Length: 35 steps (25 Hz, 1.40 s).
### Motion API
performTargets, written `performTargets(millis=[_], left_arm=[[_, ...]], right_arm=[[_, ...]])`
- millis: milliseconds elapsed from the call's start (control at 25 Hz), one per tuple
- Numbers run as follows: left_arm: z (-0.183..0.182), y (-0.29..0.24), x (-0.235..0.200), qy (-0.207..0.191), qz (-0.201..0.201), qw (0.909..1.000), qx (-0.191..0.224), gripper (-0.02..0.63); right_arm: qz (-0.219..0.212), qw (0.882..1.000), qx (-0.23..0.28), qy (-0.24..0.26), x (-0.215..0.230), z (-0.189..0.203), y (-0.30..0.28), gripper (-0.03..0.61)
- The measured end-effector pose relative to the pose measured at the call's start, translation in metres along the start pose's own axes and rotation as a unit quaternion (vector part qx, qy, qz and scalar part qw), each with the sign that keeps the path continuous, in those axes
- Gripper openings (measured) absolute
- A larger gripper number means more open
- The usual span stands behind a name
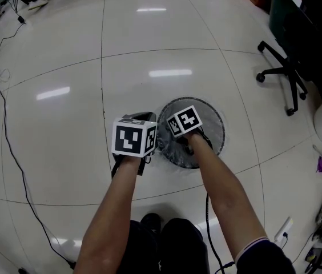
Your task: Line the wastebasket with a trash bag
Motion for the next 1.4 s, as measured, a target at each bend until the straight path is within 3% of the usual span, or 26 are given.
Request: performTargets(millis=[680,1040,1160,1400], left_arm=[[0.000,0.002,0.004,-0.004,0.001,1.0000,-0.003,0.011],[-0.002,0.007,0.008,-0.003,-0.003,1.0000,0.002,0.011],[-0.003,0.010,0.006,-0.002,-0.005,1.0000,0.004,0.011],[-0.005,0.017,0.009,-0.005,-0.010,0.9999,0.008,0.011]], right_arm=[[0.006,1.000,-0.008,-0.011,0.000,0.031,0.016,0.002],[0.014,1.000,0.004,0.001,0.001,0.010,0.032,0.005],[0.007,1.000,0.001,-0.001,0.000,0.007,0.033,0.058],[0.005,1.000,0.000,0.006,-0.006,0.002,0.048,0.064]])
Point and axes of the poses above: the fingertips, and each gripper's own axes: y backward along the fingers, x to its right, z out of its underside, the point moved 10 cm from there along y, backward along the fingers, and after that the axes turned 6 degrees about y, right-handed, at the moved point
